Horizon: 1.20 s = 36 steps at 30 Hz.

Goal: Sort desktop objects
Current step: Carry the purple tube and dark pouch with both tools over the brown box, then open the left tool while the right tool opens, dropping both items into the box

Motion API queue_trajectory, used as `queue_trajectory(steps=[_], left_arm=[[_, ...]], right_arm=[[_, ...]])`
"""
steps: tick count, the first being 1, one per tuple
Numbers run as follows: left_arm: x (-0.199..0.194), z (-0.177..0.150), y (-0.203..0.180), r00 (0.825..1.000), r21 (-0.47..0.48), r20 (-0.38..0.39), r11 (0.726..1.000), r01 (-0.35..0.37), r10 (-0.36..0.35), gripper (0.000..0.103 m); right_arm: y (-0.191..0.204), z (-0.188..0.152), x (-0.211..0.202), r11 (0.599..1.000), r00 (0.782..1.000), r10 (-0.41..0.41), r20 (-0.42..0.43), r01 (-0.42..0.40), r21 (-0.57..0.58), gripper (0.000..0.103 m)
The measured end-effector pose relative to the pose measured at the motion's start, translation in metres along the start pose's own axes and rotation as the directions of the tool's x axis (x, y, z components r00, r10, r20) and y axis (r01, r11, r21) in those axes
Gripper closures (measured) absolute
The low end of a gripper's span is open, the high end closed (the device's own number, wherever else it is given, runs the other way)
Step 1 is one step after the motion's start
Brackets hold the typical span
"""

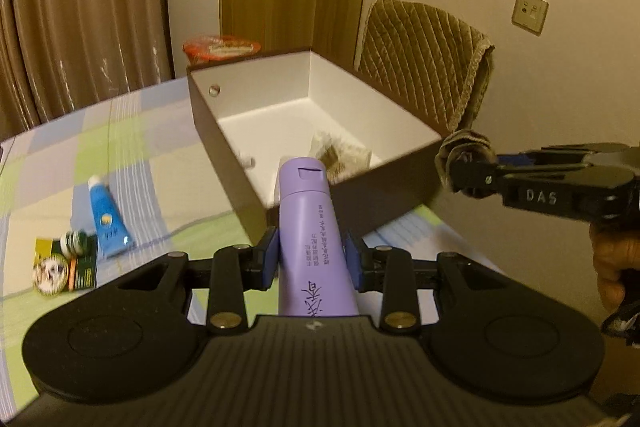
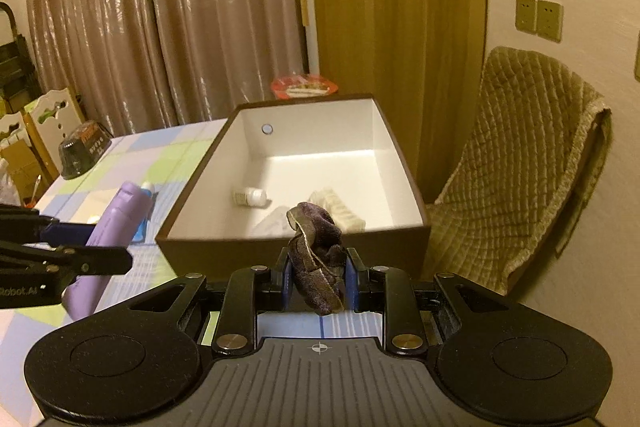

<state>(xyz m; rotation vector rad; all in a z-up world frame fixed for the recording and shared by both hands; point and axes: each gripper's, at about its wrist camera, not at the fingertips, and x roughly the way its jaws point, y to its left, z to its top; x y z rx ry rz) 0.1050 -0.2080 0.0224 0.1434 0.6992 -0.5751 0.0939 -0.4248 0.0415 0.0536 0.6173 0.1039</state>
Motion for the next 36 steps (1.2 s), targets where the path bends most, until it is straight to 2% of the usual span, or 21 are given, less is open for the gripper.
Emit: queue_trajectory(steps=[7, 15, 27, 36], left_arm=[[0.017, 0.029, -0.006, 1.000, 0.030, 0.028, 0.999, -0.015, 0.015, 0.073], [0.046, 0.061, -0.009, 0.999, 0.060, 0.038, 0.998, -0.029, 0.027, 0.073], [0.106, 0.093, 0.002, 0.998, 0.085, -0.020, 0.995, -0.058, 0.060, 0.073], [0.146, 0.107, 0.001, 0.996, 0.121, -0.066, 0.992, -0.047, 0.055, 0.073]], right_arm=[[-0.010, 0.021, 0.014, 1.000, 0.999, 0.022, 0.028, -0.022, -0.018, 0.078], [-0.025, 0.048, 0.044, 0.998, 0.999, 0.053, 0.006, -0.053, -0.032, 0.078], [-0.031, 0.071, 0.108, 0.989, 0.992, 0.089, -0.094, -0.099, -0.114, 0.078], [-0.039, 0.067, 0.130, 0.991, 0.986, 0.080, -0.146, -0.094, -0.094, 0.078]])
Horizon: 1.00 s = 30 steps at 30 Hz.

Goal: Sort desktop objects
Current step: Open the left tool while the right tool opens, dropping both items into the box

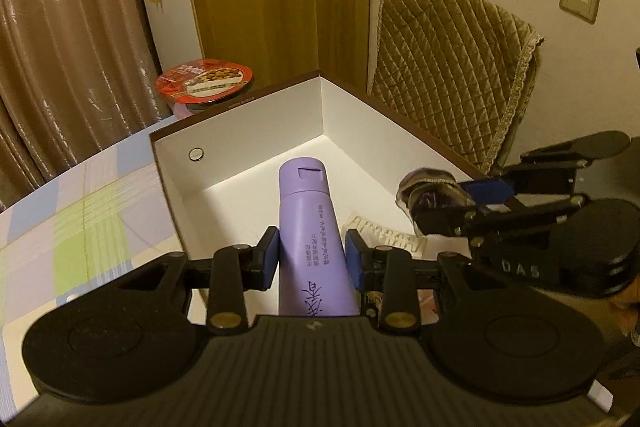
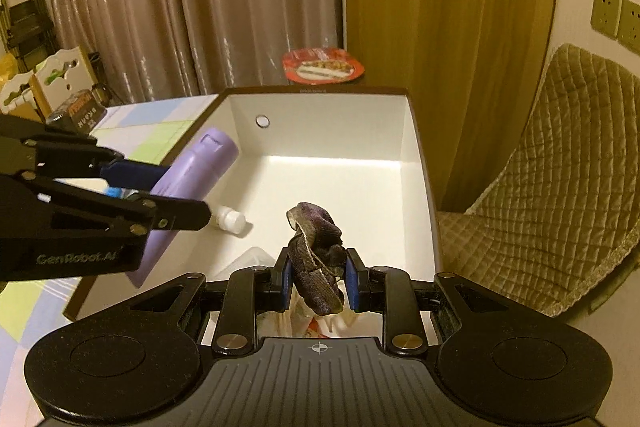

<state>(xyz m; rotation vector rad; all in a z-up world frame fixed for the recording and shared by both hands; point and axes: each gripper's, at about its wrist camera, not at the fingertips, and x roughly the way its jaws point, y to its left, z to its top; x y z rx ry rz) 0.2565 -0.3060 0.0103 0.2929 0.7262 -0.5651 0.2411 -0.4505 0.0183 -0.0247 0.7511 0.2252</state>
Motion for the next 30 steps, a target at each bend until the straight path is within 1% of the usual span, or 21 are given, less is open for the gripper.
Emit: queue_trajectory(steps=[4, 11, 13, 14, 22, 29, 30], left_arm=[[0.014, 0.002, 0.000, 1.000, 0.006, -0.018, 1.000, 0.005, -0.005, 0.073], [0.026, 0.000, 0.002, 0.999, 0.006, -0.044, 1.000, 0.003, -0.003, 0.073], [0.026, 0.000, 0.003, 0.999, 0.001, -0.037, 1.000, 0.007, -0.007, 0.069], [0.026, 0.000, 0.003, 0.999, -0.002, -0.034, 1.000, 0.009, -0.009, 0.064], [0.021, 0.002, 0.011, 1.000, -0.016, -0.020, 1.000, 0.008, -0.009, 0.064], [0.014, 0.002, 0.014, 1.000, -0.029, -0.002, 1.000, 0.002, -0.002, 0.064], [0.013, 0.003, 0.015, 1.000, -0.029, 0.001, 1.000, 0.001, -0.001, 0.064]], right_arm=[[-0.004, 0.000, 0.007, 1.000, 1.000, -0.002, -0.019, 0.002, -0.001, 0.078], [-0.004, -0.001, 0.012, 1.000, 0.999, 0.000, -0.038, 0.000, 0.002, 0.078], [-0.004, 0.000, 0.012, 1.000, 0.999, -0.001, -0.039, 0.001, 0.003, 0.078], [-0.004, 0.000, 0.012, 1.000, 0.999, 0.000, -0.039, 0.001, 0.002, 0.078], [0.000, 0.001, 0.015, 1.000, 0.999, 0.000, -0.043, 0.000, -0.010, 0.078], [0.003, 0.002, 0.015, 1.000, 1.000, -0.002, -0.027, 0.002, -0.016, 0.077], [0.003, 0.002, 0.015, 1.000, 1.000, -0.002, -0.023, 0.001, -0.018, 0.072]])
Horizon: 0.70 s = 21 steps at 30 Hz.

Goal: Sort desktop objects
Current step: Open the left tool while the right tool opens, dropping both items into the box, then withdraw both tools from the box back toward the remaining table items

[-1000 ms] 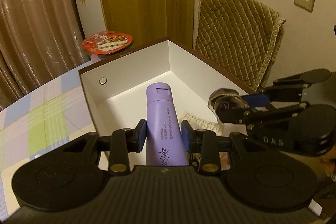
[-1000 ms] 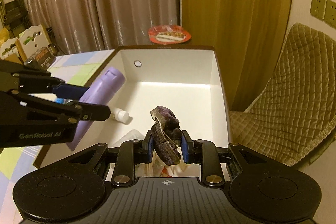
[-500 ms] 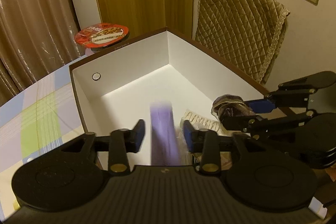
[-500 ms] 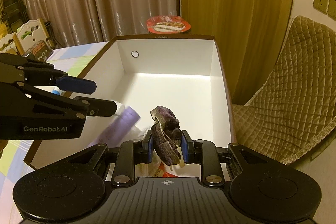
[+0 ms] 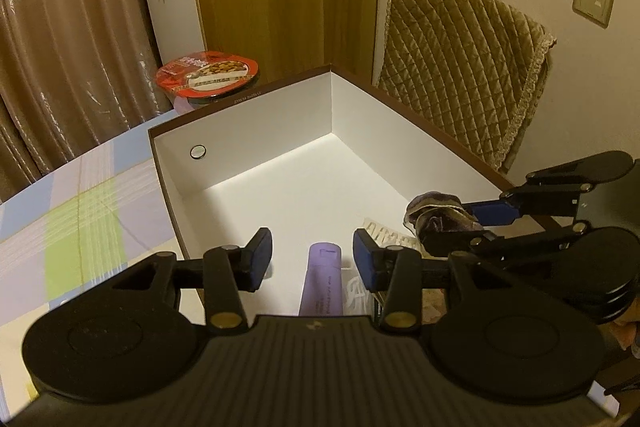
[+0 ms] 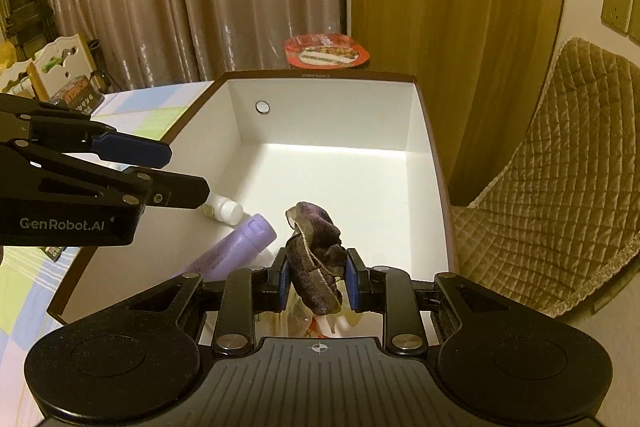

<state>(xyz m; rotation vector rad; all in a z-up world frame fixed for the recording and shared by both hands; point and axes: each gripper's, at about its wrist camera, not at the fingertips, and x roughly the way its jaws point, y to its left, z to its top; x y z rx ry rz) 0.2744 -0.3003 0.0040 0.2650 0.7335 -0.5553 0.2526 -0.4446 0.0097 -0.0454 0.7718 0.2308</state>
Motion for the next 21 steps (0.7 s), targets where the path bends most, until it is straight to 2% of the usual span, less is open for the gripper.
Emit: queue_trajectory(steps=[1, 2, 3, 21], left_arm=[[-0.001, 0.000, 0.000, 1.000, -0.001, 0.002, 1.000, -0.001, 0.001, 0.064], [-0.002, 0.001, 0.000, 1.000, -0.002, 0.004, 1.000, -0.002, 0.002, 0.064], [-0.002, 0.001, 0.001, 1.000, -0.003, 0.006, 1.000, -0.002, 0.002, 0.064], [-0.020, -0.004, 0.008, 0.999, -0.025, 0.026, 0.999, -0.020, 0.021, 0.064]], right_arm=[[0.000, 0.000, -0.001, 1.000, 1.000, 0.001, 0.008, -0.001, 0.000, 0.055], [0.000, 0.000, -0.002, 1.000, 1.000, 0.002, 0.024, -0.002, 0.002, 0.007], [0.000, 0.000, -0.004, 1.000, 0.999, 0.003, 0.040, -0.003, 0.005, 0.000], [0.009, 0.000, -0.016, 0.999, 0.998, -0.004, 0.060, 0.006, -0.038, 0.000]])
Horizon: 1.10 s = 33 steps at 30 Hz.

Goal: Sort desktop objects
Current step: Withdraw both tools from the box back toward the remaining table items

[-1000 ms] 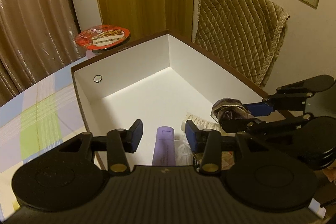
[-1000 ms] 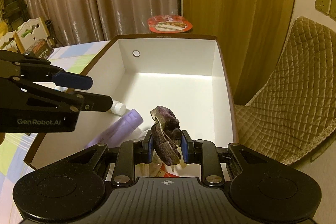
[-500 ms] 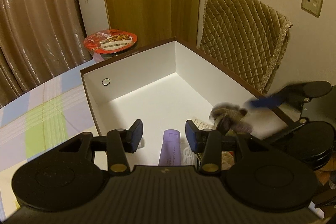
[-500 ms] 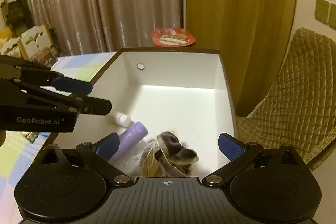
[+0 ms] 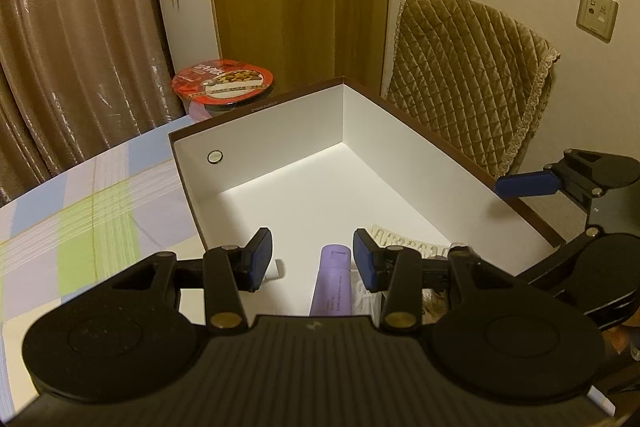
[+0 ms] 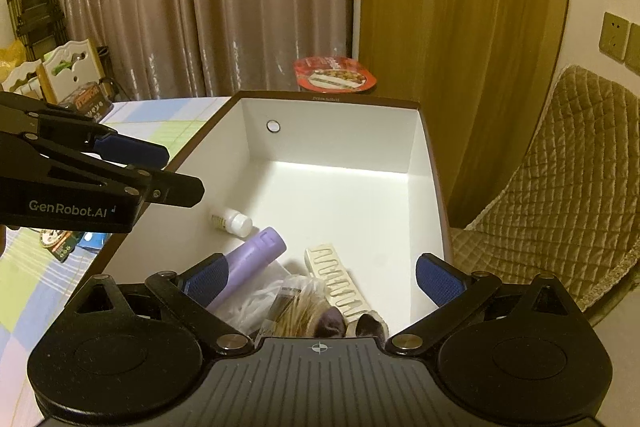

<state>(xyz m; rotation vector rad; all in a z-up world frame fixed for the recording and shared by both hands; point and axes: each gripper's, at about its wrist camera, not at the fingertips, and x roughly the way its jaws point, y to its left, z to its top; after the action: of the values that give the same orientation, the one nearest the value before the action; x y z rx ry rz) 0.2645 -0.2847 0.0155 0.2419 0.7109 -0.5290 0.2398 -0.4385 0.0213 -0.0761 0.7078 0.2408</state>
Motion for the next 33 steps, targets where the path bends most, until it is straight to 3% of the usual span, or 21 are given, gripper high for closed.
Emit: queue_trajectory(steps=[8, 10, 13, 18, 20, 33], left_arm=[[-0.012, -0.007, 0.003, 1.000, -0.014, 0.009, 1.000, -0.008, 0.008, 0.063], [-0.016, -0.009, 0.004, 1.000, -0.018, 0.011, 1.000, -0.012, 0.012, 0.059], [-0.022, -0.014, 0.005, 1.000, -0.026, 0.017, 0.999, -0.020, 0.020, 0.048], [-0.035, -0.022, 0.008, 0.998, -0.045, 0.034, 0.998, -0.041, 0.043, 0.008], [-0.041, -0.025, 0.009, 0.997, -0.053, 0.045, 0.997, -0.060, 0.062, 0.002], [-0.088, -0.061, 0.011, 0.995, -0.108, 0.062, 0.991, -0.076, 0.083, 0.001]], right_arm=[[0.008, -0.003, -0.016, 1.000, 1.000, -0.019, 0.022, 0.019, -0.004, 0.000], [0.010, -0.004, -0.022, 1.000, 0.999, -0.026, 0.029, 0.026, -0.002, 0.000], [0.013, -0.006, -0.030, 0.999, 0.999, -0.033, 0.038, 0.033, 0.004, 0.000], [0.019, -0.011, -0.045, 0.999, 0.997, -0.051, 0.053, 0.050, 0.017, 0.000], [0.023, -0.014, -0.051, 0.998, 0.997, -0.056, 0.055, 0.055, 0.019, 0.000], [0.043, -0.039, -0.088, 0.995, 0.995, -0.099, 0.030, 0.098, 0.036, 0.000]])
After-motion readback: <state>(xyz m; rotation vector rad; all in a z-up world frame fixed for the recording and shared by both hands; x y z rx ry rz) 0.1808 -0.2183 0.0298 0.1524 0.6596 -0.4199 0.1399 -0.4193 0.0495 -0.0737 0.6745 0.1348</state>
